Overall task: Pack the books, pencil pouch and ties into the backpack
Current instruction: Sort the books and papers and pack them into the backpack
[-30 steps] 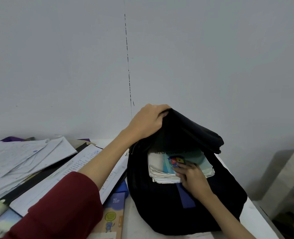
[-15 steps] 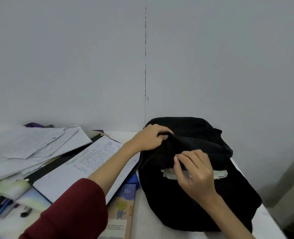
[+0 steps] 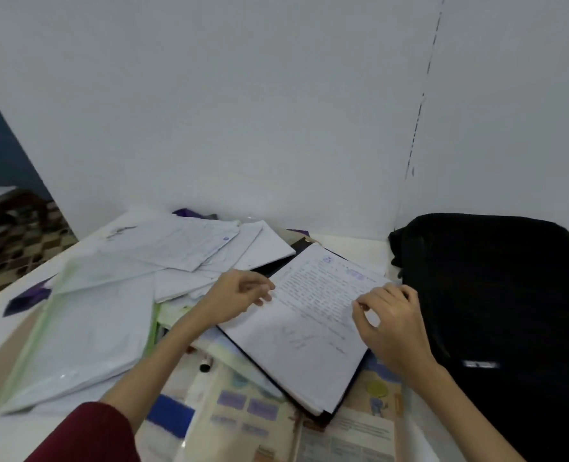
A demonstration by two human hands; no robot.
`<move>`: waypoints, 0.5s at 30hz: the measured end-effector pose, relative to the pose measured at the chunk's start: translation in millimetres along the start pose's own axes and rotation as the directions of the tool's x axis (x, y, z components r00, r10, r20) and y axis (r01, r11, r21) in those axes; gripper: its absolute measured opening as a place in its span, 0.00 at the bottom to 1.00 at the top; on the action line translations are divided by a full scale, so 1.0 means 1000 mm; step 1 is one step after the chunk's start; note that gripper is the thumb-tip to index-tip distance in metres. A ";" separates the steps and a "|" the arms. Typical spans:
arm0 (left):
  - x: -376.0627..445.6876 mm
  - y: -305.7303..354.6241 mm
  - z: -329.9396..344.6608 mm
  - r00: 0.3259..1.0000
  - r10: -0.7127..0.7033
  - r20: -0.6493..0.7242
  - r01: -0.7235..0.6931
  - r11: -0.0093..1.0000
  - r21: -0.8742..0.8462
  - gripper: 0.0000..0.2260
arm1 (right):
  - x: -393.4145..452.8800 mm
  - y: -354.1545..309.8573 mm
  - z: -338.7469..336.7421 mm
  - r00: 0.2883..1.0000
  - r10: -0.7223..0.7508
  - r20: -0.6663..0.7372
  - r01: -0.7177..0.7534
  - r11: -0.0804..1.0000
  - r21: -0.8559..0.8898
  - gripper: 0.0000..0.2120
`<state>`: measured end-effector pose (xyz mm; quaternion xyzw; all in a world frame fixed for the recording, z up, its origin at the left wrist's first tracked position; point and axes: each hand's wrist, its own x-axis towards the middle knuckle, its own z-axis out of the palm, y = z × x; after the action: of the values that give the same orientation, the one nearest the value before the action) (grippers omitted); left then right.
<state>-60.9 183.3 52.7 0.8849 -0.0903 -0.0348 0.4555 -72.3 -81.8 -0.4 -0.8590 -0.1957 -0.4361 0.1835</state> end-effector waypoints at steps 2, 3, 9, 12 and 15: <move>-0.003 -0.025 -0.041 0.996 -0.006 -0.089 0.008 1.000 0.021 0.07 | 0.017 -0.034 0.030 0.998 0.041 0.045 -0.043 0.997 0.060 0.12; -0.003 -0.038 -0.064 0.991 0.003 -0.131 0.005 0.998 0.060 0.07 | 0.027 -0.053 0.047 0.997 0.043 0.067 -0.049 0.996 0.080 0.12; 0.018 -0.120 -0.158 0.962 0.033 -0.272 0.073 0.926 0.371 0.08 | 0.073 -0.136 0.126 0.958 0.037 0.283 -0.085 0.984 0.160 0.08; 0.037 -0.152 -0.177 0.979 0.022 -0.204 0.083 0.866 0.492 0.14 | 0.083 -0.158 0.157 0.917 0.053 0.395 -0.118 0.983 0.144 0.08; 0.057 -0.169 -0.180 0.998 0.030 -0.057 0.013 0.772 0.635 0.24 | 0.089 -0.172 0.175 0.885 0.070 0.460 -0.140 0.983 0.118 0.08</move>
<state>42.1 412.3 21.4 0.9870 -0.0859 0.0281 0.1332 9.3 166.3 1.0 -0.9304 -0.2182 -0.1969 0.2192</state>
